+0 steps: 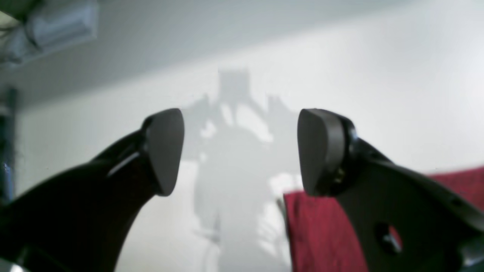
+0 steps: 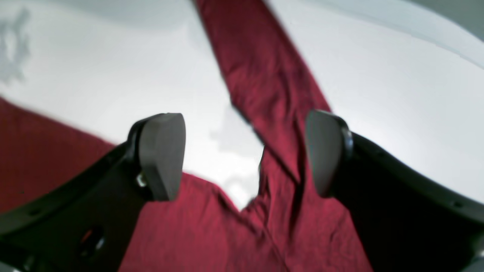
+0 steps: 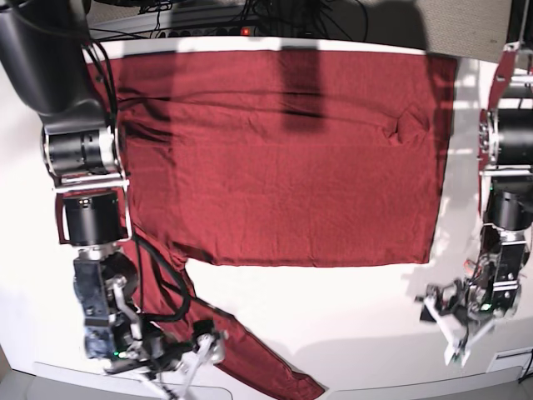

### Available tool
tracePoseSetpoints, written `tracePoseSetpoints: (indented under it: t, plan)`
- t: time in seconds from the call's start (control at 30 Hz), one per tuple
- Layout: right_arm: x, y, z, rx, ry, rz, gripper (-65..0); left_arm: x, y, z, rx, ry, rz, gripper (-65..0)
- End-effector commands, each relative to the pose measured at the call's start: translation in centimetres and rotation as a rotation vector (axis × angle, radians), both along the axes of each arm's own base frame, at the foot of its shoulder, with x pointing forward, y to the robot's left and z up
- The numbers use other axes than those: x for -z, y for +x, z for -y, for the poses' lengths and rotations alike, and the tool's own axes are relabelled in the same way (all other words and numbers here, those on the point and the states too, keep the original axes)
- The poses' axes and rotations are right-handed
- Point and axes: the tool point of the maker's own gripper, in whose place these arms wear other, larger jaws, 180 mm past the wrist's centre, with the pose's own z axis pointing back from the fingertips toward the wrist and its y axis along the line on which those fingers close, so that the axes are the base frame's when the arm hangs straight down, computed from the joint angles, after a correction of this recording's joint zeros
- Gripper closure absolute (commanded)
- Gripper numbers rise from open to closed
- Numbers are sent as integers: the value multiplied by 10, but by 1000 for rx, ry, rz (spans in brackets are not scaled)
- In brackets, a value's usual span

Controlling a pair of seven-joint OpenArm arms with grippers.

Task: Fold the T-shirt properly
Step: 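Grasp the hem corner with the left gripper and sleeve fabric with the right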

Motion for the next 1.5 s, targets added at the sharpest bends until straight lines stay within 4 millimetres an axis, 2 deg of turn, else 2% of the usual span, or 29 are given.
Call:
tracePoseSetpoints:
  t: [0.0,0.13,0.2,0.4,0.6,0.83,1.0,1.2,1.47]
  plan:
    - [-29,12,-3,-10,8,71,-475,-19,11,-3,2,-36,45,-453]
    - [-23,5,-9,-25,33,26,-475,21,-10,-8,-30,-96,-63,-453]
    - [-23,3,-12,-32,51,8,-475,32,-17,-10,-48,-121,-96,-453]
    - [-18,-3,-14,-39,56,-33,-475,55,-31,-7,-100,-217,-144,-453]
    - [-15,-5,-13,-38,50,-49,-475,77,-50,-7,-124,-234,-219,-453]
    - [-7,-10,-16,-45,73,-64,-475,108,-77,16,-148,-335,-303,-452]
    - [-7,-9,-15,-43,70,-63,-475,113,-82,37,-120,-348,-363,-452]
    - [-7,-9,-16,-43,71,-59,-475,112,-79,61,-76,-354,-372,-452]
    - [-6,-10,-14,-41,66,-66,-475,117,-86,69,-54,-328,-414,-450]
